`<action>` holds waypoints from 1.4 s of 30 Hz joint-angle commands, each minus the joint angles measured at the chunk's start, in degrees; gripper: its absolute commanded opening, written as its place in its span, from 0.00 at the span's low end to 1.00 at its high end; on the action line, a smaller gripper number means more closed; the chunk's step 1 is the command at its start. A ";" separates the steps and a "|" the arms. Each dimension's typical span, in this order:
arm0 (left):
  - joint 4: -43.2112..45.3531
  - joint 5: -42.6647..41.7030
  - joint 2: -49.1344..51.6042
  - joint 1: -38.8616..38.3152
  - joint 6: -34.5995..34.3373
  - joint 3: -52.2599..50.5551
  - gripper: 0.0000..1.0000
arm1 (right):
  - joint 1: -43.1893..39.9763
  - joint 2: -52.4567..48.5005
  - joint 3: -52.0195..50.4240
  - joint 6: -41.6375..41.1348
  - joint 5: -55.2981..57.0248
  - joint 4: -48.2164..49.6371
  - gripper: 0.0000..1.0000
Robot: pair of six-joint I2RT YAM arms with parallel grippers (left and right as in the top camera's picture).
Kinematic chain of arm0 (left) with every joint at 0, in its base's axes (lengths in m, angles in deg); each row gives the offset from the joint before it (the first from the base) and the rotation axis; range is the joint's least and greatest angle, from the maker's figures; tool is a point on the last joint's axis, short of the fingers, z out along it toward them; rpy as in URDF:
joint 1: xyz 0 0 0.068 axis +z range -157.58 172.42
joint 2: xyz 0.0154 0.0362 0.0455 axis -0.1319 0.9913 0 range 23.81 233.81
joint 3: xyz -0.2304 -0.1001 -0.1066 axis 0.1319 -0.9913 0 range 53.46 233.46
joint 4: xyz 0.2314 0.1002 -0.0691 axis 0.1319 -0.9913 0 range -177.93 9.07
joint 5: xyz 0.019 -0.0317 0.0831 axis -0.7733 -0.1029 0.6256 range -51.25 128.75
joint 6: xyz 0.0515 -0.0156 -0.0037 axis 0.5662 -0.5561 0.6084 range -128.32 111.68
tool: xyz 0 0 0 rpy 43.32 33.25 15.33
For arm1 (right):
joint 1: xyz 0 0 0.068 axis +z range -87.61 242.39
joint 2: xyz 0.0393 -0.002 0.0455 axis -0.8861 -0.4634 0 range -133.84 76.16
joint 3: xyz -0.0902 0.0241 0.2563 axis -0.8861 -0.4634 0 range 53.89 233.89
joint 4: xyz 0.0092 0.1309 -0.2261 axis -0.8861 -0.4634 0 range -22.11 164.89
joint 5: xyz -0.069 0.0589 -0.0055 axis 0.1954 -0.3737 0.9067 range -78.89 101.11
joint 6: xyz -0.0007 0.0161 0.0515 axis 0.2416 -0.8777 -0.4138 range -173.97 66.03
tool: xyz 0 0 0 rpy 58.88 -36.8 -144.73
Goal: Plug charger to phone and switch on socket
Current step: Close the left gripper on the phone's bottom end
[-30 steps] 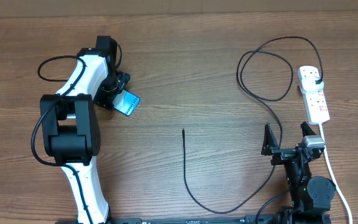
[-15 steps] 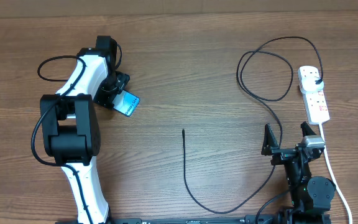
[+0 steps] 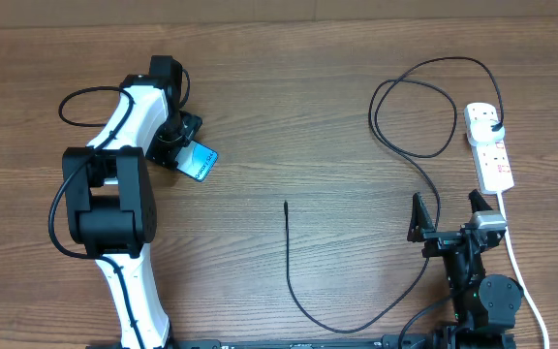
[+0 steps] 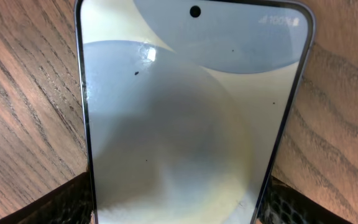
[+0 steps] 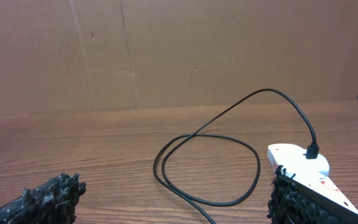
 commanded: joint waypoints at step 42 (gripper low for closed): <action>-0.07 1.01 2.05 0.55 0.28 0.63 0.14 | -0.04 0.50 -0.61 0.02 0.55 0.15 1.00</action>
